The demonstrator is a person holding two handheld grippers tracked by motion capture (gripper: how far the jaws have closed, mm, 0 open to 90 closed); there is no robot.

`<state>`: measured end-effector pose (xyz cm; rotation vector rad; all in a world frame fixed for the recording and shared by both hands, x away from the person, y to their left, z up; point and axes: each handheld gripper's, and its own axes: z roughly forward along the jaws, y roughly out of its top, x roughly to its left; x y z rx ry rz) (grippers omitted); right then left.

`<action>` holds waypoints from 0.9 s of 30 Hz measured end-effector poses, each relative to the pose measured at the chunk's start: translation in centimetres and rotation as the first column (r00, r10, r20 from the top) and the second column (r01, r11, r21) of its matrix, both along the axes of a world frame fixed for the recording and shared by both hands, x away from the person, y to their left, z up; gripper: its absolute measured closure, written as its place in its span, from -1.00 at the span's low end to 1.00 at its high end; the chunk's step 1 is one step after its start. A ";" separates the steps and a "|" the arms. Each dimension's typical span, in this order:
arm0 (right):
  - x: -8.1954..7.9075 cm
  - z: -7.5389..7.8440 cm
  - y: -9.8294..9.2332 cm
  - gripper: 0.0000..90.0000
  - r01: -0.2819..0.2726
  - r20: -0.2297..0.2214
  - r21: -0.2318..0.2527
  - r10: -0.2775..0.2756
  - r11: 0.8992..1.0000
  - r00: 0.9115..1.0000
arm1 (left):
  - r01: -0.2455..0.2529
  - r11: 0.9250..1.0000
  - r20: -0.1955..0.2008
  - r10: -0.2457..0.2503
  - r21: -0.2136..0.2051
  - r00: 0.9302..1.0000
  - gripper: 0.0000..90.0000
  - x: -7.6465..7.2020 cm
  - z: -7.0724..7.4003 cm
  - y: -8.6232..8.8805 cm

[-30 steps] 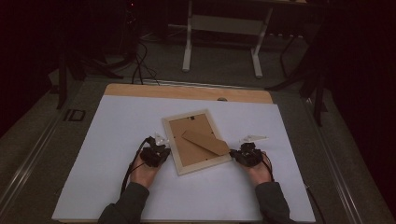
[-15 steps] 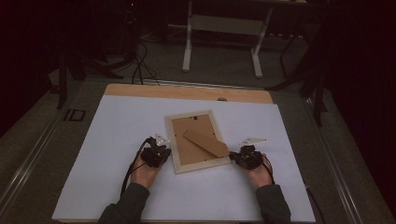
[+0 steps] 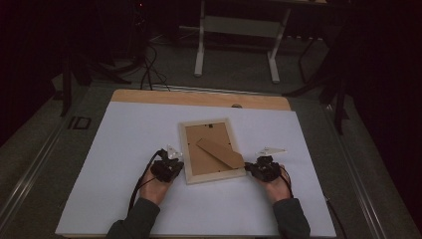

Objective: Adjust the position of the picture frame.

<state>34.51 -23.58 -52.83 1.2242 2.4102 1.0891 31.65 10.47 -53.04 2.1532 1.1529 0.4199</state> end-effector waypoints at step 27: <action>-0.6 -0.1 -0.3 1.00 -0.015 -0.025 -0.006 0.015 1.000 1.000 | -0.007 1.000 -0.005 0.007 -0.027 1.000 1.00 -0.1 -0.1 -0.1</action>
